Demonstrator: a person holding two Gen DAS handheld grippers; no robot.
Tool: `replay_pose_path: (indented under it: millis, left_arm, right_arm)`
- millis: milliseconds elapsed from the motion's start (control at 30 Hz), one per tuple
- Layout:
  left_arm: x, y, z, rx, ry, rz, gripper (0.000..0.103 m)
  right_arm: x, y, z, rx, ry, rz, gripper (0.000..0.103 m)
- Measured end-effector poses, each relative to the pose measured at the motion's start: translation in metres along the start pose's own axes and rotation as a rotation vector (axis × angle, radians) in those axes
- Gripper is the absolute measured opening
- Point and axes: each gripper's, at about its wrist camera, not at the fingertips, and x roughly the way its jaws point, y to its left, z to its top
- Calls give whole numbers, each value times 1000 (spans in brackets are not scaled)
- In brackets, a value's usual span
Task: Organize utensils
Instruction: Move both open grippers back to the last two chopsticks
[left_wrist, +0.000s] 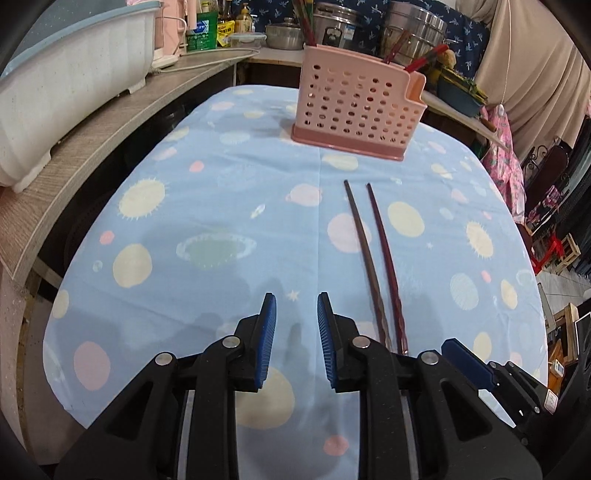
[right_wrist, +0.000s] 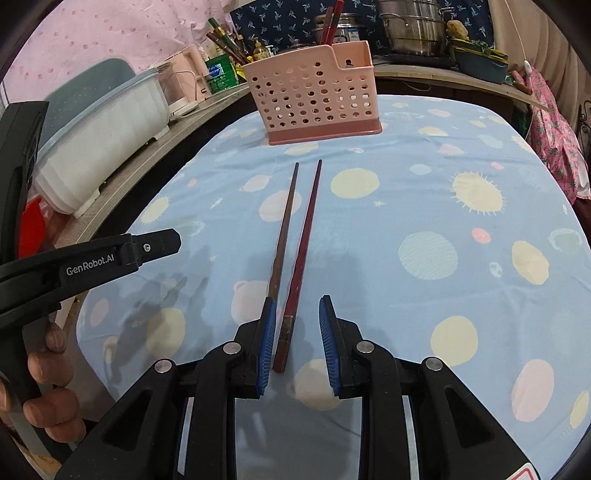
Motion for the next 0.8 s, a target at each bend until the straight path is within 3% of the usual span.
replay_pose_path:
  millis: [367, 800]
  left_arm:
    - [8, 1, -17, 8, 45, -1, 22]
    - [12, 1, -21, 9, 63, -4, 22]
  right_arm:
    - [12, 6, -10, -17, 34, -7, 24]
    - [17, 5, -16, -31, 46, -31, 11]
